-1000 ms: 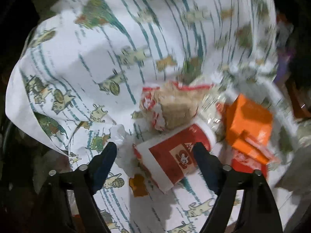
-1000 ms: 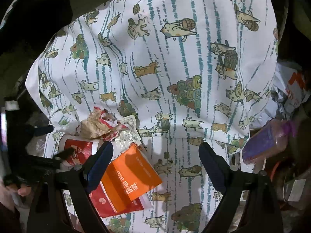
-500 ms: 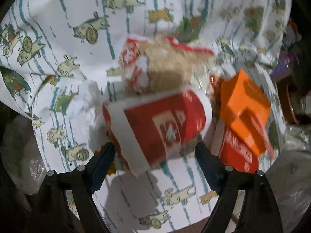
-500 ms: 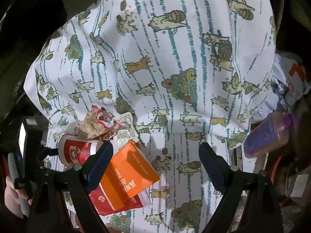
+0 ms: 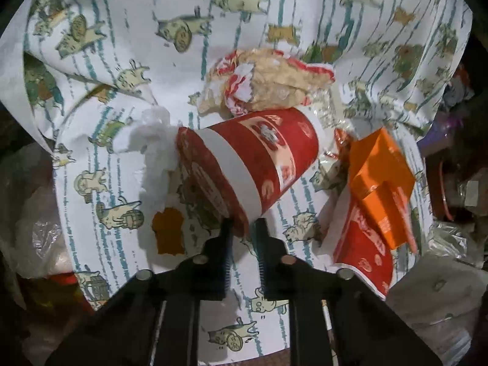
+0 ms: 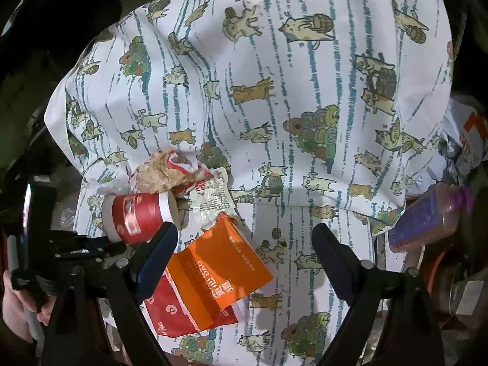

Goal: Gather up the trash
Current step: 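Grasp the red paper cup with left tool while right tool grasps the orange box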

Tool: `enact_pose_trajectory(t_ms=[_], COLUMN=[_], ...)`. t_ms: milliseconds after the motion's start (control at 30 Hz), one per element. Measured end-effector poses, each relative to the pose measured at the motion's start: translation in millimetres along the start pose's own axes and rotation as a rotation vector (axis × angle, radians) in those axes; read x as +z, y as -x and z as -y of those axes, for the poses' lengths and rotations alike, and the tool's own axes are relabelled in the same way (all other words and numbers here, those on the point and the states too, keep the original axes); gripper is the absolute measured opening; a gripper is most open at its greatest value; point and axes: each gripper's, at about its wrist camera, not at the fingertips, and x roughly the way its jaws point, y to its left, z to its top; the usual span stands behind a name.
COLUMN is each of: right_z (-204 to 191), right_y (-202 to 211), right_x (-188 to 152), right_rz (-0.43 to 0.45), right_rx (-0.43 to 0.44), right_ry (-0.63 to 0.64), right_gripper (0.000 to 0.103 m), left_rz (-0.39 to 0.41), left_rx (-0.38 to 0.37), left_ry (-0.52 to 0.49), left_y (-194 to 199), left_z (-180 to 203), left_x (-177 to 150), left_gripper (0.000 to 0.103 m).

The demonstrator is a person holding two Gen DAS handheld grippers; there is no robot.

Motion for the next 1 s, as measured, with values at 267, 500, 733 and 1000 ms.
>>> enact_pose_trajectory(t_ms=[267, 500, 733, 1000], right_z=[-16, -49, -49, -30], right_y=[-15, -50, -58, -10], right_x=[-8, -36, -45, -17], right_rz=[-0.119, -0.294, -0.298, -0.105], right_rx=[0.153, 0.202, 0.121, 0.163], right_ry=[0.041, 0.145, 0.146, 0.062], right_gripper=[0.083, 0.056, 0.011, 0.01], left_rz=[0.095, 0.154, 0.137, 0.195], left_rx=[-0.024, -0.047, 0.024, 0.116], left_ry=[0.027, 0.039, 0.058, 0.186], left_y=[46, 76, 69, 74], left_z=[-6, -15, -22, -23], left_x=[0, -8, -8, -24], left_gripper=[0.004, 0.0, 0.001, 0.096])
